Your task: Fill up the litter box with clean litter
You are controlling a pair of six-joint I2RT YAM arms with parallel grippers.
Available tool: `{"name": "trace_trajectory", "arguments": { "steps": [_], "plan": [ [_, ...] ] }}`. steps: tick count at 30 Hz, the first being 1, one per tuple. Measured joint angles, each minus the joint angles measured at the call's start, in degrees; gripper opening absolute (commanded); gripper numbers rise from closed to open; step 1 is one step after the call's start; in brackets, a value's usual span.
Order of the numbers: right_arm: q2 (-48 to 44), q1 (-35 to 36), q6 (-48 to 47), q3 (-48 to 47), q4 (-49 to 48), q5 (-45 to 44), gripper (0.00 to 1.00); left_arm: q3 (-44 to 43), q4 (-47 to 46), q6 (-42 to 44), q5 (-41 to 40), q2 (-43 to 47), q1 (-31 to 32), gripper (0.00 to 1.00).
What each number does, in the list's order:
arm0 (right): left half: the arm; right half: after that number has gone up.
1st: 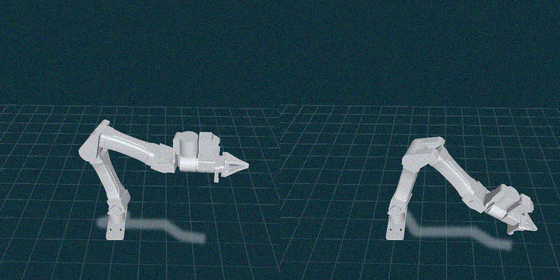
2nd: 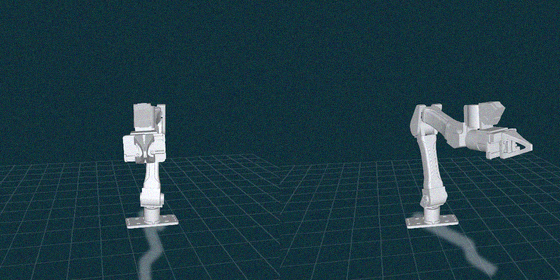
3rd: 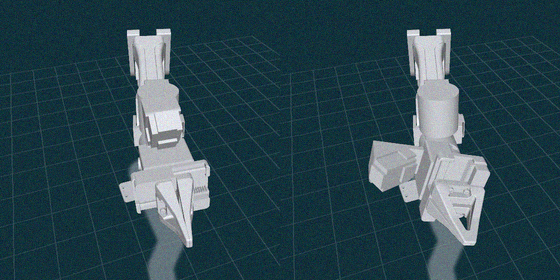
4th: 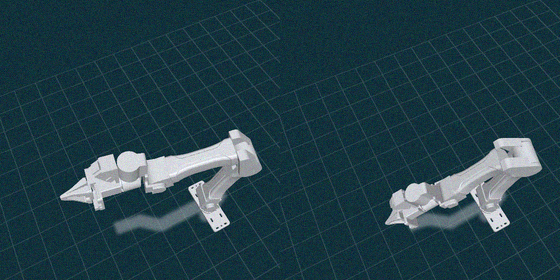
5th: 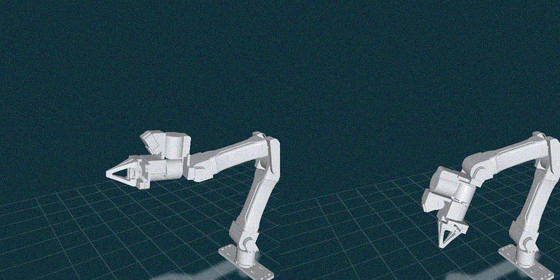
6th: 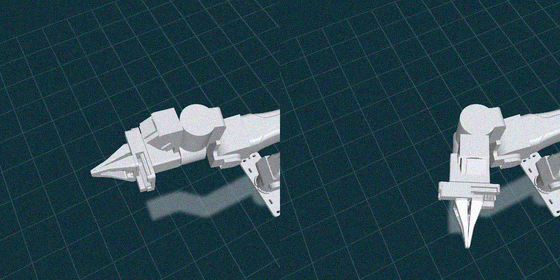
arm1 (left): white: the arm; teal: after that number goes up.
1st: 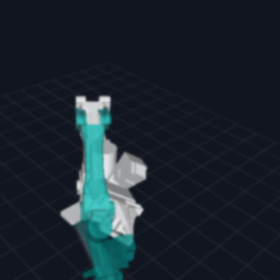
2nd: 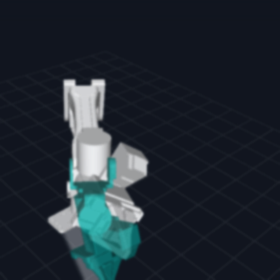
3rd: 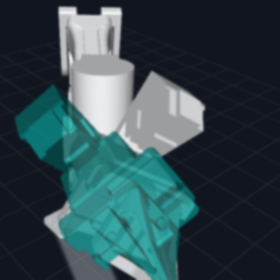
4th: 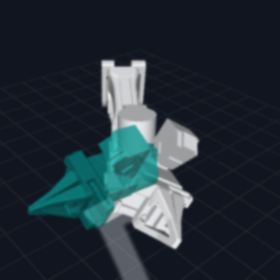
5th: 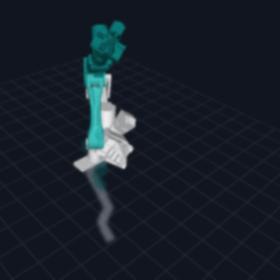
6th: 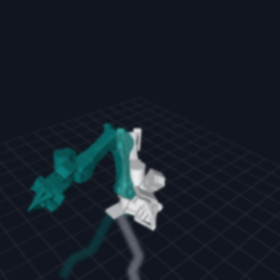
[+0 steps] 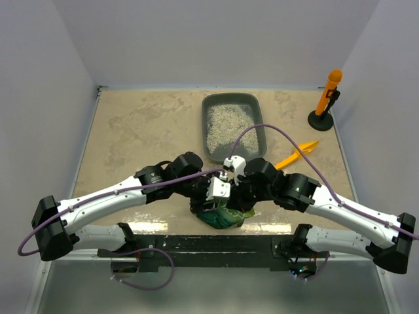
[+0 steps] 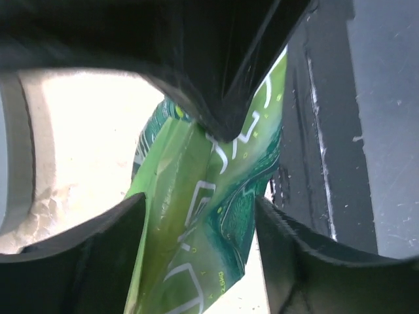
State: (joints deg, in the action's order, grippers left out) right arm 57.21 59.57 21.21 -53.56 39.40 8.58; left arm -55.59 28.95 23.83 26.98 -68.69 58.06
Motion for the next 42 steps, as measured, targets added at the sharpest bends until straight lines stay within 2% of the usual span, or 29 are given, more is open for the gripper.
{"name": "trace_trajectory", "arguments": {
  "steps": [2, 3, 4, 8, 10, 11, 12, 15, 18, 25, 30, 36, 42],
  "plan": [
    [-0.07, 0.0, 0.33, 0.07, 0.04, -0.02, 0.0, 1.22, -0.68, 0.37, -1.11, -0.02, 0.11, 0.38],
    [-0.15, 0.02, 0.66, 0.2, 0.24, -0.07, 0.0, 1.75, -1.46, 0.81, -1.62, -0.02, 0.09, 0.25],
    [-0.24, 0.0, 0.9, 0.33, 0.31, -0.07, 0.0, 2.01, -2.08, 1.25, -2.36, -0.02, 0.09, 0.2],
    [-0.5, 0.0, 1.31, 0.72, 0.26, -0.33, 0.0, 2.71, -2.75, 1.44, -3.85, 0.57, 0.31, 0.12],
    [-0.72, 0.0, 1.49, 1.22, -0.33, -0.2, 0.01, 3.3, -3.02, 1.4, -3.89, 1.14, 0.33, 0.06],
    [-0.87, 0.0, 1.64, 1.46, -0.61, -0.11, 0.1, 3.48, -3.15, 1.33, -3.85, 1.25, 0.31, 0.03],
    [-1.03, 0.0, 1.77, 1.7, -0.85, -0.13, 0.29, 3.61, -3.28, 1.29, -3.82, 1.27, 0.2, 0.0],
    [-1.38, -0.02, 2.4, 1.99, -0.79, -0.81, 0.56, 3.8, -3.37, 1.14, -3.8, 1.49, -0.11, 0.0],
    [-2.56, 0.0, 2.91, 1.53, 1.14, -2.14, 0.59, 3.96, -3.21, 0.98, -4.26, 2.34, -0.61, 0.0],
    [-12.04, 0.11, 8.72, -6.16, 7.63, -8.48, 0.63, 5.38, -2.93, 0.48, -6.16, 5.4, -1.38, 0.0],
    [-22.03, 0.09, 16.9, -6.4, 10.78, -15.34, 0.63, 5.66, -2.36, -0.35, -7.45, 6.32, -1.81, 0.0],
    [-31.67, 0.0, 28.89, 4.76, 8.76, -17.25, 0.61, 6.71, -2.29, -0.85, -8.22, 7.93, -1.81, 0.0],
    [-32.85, 0.0, 36.54, 12.76, 4.04, -16.94, 0.61, 7.69, -2.14, -0.96, -8.59, 9.73, -1.86, 0.0]
  ]
}}
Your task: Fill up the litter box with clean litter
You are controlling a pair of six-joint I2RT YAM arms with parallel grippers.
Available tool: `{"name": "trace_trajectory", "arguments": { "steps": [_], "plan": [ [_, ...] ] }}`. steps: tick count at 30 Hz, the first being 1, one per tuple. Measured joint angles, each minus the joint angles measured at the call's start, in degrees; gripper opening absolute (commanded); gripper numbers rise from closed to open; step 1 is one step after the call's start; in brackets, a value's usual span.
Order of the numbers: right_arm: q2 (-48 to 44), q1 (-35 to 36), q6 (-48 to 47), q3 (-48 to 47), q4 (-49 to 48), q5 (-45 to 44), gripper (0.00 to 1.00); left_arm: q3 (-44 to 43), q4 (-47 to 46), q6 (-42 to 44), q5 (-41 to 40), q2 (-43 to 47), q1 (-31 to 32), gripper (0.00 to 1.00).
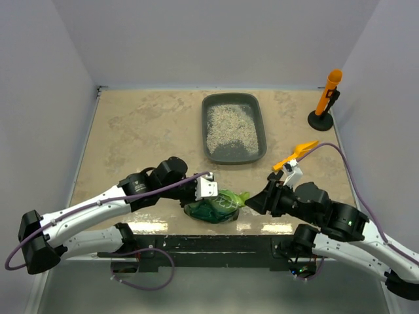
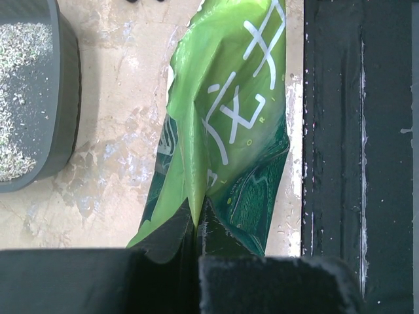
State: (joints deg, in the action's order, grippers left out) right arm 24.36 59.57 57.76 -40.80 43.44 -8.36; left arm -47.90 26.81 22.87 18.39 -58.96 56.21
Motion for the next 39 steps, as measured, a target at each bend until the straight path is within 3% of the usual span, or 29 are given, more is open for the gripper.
{"name": "trace_trajectory", "arguments": {
  "steps": [7, 13, 16, 19, 20, 21, 29, 35, 39],
  "plan": [
    [2.34, 0.0, 2.45, 0.7, -9.81, -0.17, 0.6, 0.57, 0.76, 0.02, -0.44, 1.42, -0.22, 0.0],
    [7.28, 0.0, 2.69, 2.71, -16.13, -0.09, 0.52, 1.38, 0.68, 0.02, -0.55, 2.62, -0.22, 0.0],
    [8.37, 0.0, 2.67, 3.76, -17.62, -0.11, 0.42, 1.86, 0.66, 0.02, -0.63, 3.43, -0.22, 0.0],
    [8.59, 0.0, 2.71, 3.89, -18.38, -0.11, 0.22, 2.21, 0.92, 0.02, -0.81, 4.2, -0.22, 0.0],
    [8.52, 0.0, 2.67, 3.96, -18.73, -0.13, 0.05, 2.43, 0.94, 0.0, -0.83, 4.52, -0.26, 0.0],
    [8.44, 0.0, 2.73, 4.11, -18.97, -0.15, 0.0, 2.51, 0.98, 0.0, -0.85, 4.74, -0.28, 0.0],
    [0.39, 0.07, 8.55, 9.75, -20.33, -0.98, 0.0, 3.15, 0.87, -0.87, -0.17, 5.95, -0.2, 0.0],
    [-9.77, 0.11, 19.17, 17.05, -22.25, 1.01, 0.0, 4.76, -0.44, -1.16, 0.7, 7.61, 0.24, 0.0],
    [-20.22, -0.09, 27.04, 19.69, -16.72, 1.38, 0.0, 5.97, -1.18, -1.25, 0.87, 9.18, 0.35, 0.0]
  ]
}}
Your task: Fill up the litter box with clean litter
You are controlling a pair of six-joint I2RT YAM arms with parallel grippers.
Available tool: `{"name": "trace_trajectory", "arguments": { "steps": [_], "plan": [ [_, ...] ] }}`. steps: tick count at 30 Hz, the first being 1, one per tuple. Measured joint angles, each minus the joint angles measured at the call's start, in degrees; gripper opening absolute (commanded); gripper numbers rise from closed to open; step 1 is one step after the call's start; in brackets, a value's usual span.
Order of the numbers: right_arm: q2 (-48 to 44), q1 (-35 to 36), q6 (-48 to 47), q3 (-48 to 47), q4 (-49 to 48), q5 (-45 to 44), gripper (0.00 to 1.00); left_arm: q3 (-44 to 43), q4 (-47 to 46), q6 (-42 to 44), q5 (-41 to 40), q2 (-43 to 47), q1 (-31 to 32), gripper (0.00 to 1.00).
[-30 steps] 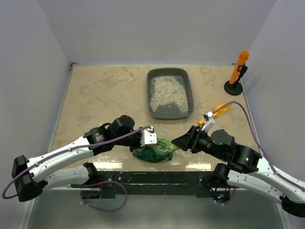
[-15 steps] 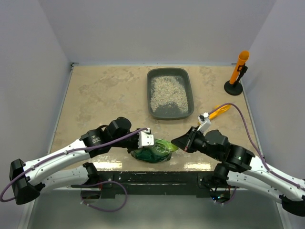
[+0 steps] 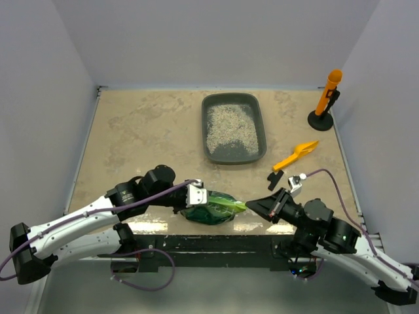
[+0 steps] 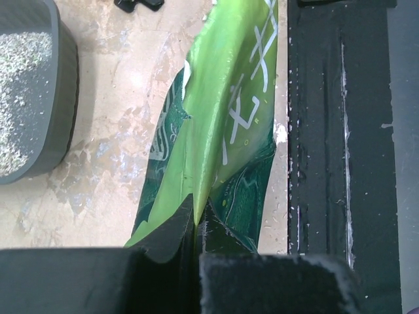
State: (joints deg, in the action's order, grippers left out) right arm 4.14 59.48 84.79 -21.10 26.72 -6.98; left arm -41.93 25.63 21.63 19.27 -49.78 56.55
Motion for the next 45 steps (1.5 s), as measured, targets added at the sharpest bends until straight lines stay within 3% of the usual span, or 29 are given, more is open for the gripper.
{"name": "trace_trajectory", "arguments": {
  "steps": [1, 2, 3, 4, 5, 14, 20, 23, 24, 30, 32, 37, 45],
  "plan": [
    [-1.33, -0.09, 1.25, -0.04, 1.97, -0.42, 0.01, 0.37, -0.13, 0.0, -0.02, 0.46, 0.0, 0.0],
    [-1.79, -0.17, 1.64, -0.31, 3.65, -1.05, 0.08, 0.61, -0.09, 0.02, -0.26, 0.96, -0.04, 0.0],
    [-1.86, -0.33, 1.66, -0.72, 5.73, -1.81, 0.19, 0.63, 0.11, 0.02, -0.61, 1.33, -0.26, 0.0],
    [-0.96, -0.35, 1.46, -1.31, 7.48, -2.73, 0.35, 0.63, 0.37, 0.02, -1.09, 1.57, -0.5, 0.0],
    [0.63, -0.35, 0.52, -2.47, 9.27, -3.56, 0.41, 0.63, 0.63, 0.02, -1.31, 1.64, -0.7, 0.0],
    [29.66, -0.11, -21.14, -28.44, 12.96, -12.7, 0.63, 0.59, 0.33, 0.04, -1.57, 0.9, -0.98, 0.0],
    [43.45, 0.02, -30.47, -37.29, 15.41, -22.86, 0.76, 0.59, 0.31, 0.0, -1.6, 0.92, -0.98, 0.0],
    [47.67, -2.78, -32.79, -37.09, 16.26, -25.27, 0.74, 0.59, 0.28, -0.04, -1.55, 0.9, -0.98, 0.0],
    [48.35, -5.33, -33.81, -36.57, 15.85, -24.92, 0.68, 0.59, 0.26, -0.07, -1.53, 0.9, -0.98, 0.0],
    [49.27, -29.79, -39.3, -26.84, 8.48, -14.86, 0.46, 0.59, 0.22, -0.46, -1.51, 0.98, -0.98, 0.0],
    [50.88, -34.69, -39.91, -22.82, 6.6, -11.06, 0.45, 0.59, 0.22, -0.85, -1.51, 1.03, -1.01, 0.0],
    [57.72, -37.2, -40.61, -18.45, 4.76, -7.02, 0.49, 0.59, 0.22, -1.16, -1.44, 1.05, -1.03, 0.0],
    [64.89, -37.33, -42.88, -19.89, 2.91, -10.47, 0.54, 0.59, 0.2, -1.6, -1.33, 0.96, -1.03, 0.0]
  ]
}}
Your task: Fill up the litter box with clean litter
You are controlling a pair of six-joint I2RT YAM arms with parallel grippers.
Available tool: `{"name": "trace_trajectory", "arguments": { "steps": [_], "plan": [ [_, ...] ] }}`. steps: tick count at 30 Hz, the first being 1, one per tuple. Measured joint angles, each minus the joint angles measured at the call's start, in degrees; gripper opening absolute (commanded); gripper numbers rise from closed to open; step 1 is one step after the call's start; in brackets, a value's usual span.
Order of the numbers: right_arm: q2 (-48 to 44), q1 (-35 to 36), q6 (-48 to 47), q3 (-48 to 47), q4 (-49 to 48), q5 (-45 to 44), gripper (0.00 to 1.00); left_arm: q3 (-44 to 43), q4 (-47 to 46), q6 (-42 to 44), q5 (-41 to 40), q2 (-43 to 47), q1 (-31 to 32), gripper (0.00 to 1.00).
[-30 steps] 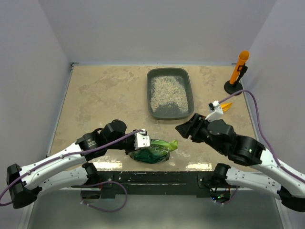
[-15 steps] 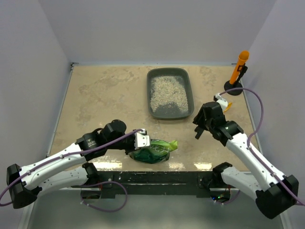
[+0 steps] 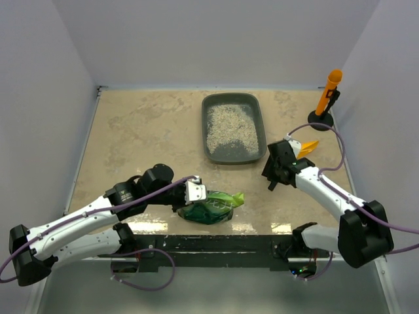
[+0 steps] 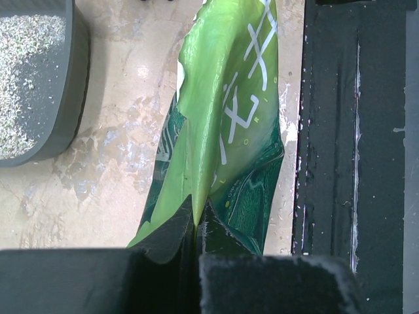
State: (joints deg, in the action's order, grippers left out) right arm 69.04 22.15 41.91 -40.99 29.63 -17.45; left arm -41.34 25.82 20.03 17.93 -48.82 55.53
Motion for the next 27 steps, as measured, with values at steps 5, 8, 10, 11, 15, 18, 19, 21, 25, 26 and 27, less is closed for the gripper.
{"name": "trace_trajectory", "arguments": {
  "steps": [5, 8, 10, 11, 15, 18, 19, 21, 25, 26, 27],
  "plan": [
    [4.72, 0.0, -0.68, -0.76, -0.59, -2.19, 0.54, -0.04, -0.11, -0.22, 0.02, -0.24, 0.0, 0.0],
    [6.86, 0.0, -0.83, -0.79, -0.87, -2.97, 0.54, -0.04, -0.11, -0.63, 0.04, -0.22, 0.0, 0.0],
    [8.37, 0.0, -0.85, -0.94, -1.01, -3.5, 0.54, -0.04, -0.11, -0.98, 0.02, -0.09, 0.0, 0.05],
    [9.11, 0.0, -0.85, -1.11, -1.01, -3.87, 0.54, -0.04, -0.09, -1.01, 0.02, -0.04, 0.0, 0.05],
    [11.41, 0.0, -0.87, -1.88, -1.05, -4.79, 0.55, -0.04, 0.07, -1.05, 0.02, 0.44, 0.0, 0.04],
    [13.22, 0.0, -1.01, -2.82, -1.33, -5.64, 0.55, -0.04, 0.2, -1.05, 0.04, 0.57, 0.0, 0.04],
    [13.84, 0.0, -1.03, -3.08, -1.49, -5.84, 0.54, -0.04, 0.2, -1.05, 0.04, 0.57, 0.0, 0.04],
    [14.86, 0.0, -1.05, -3.43, -1.86, -6.1, 0.53, -0.04, 0.22, -1.05, 0.04, 0.59, 0.0, 0.04],
    [16.04, 0.0, -1.05, -3.48, -2.08, -6.67, 0.49, -0.04, 0.33, -1.07, 0.07, 0.74, 0.0, 0.05],
    [16.11, 0.0, -1.05, -3.48, -2.05, -6.88, 0.47, -0.02, 0.35, -1.07, 0.09, 0.79, 0.0, 0.05],
    [16.11, 0.0, -1.05, -3.48, -2.05, -7.1, 0.46, -0.02, 0.37, -1.07, 0.09, 0.81, 0.0, 0.05]
  ]
}}
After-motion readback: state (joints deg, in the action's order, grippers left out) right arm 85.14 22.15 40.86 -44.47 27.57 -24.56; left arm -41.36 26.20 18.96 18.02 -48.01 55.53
